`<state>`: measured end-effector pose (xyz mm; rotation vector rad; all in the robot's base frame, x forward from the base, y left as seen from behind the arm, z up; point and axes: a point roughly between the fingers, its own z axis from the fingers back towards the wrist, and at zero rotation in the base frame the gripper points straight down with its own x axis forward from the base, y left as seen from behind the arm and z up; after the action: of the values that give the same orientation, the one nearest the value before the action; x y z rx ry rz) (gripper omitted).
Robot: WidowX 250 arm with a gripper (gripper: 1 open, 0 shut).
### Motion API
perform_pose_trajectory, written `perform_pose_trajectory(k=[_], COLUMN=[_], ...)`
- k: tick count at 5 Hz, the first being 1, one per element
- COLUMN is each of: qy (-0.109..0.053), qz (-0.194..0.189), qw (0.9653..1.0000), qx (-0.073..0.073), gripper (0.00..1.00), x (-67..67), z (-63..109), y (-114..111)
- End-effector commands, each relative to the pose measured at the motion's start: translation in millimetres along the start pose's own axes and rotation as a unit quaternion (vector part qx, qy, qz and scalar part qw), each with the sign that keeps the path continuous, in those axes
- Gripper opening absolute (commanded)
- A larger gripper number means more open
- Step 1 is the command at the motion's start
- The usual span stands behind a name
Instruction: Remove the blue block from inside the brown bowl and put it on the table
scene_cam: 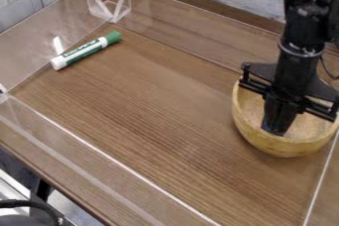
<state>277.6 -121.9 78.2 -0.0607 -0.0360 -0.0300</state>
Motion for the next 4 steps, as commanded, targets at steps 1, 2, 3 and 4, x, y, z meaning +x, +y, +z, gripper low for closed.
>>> perform_pose_trajectory(k=[1, 2, 3, 4], qy=[-0.043, -0.066, -0.08, -0.088], qz=[-0.003, 0.01, -0.002, -0.009], qw=[0.9989, 0.9977, 0.9967, 0.9959], qx=[-0.015, -0.013, -0.017, -0.018], gripper=[0.0, 0.0, 0.0, 1.0], x=[10.3, 8.8, 6.4, 3.5], z=[40.4, 72.7, 102.5, 101.1], y=[-3, 5, 9, 8])
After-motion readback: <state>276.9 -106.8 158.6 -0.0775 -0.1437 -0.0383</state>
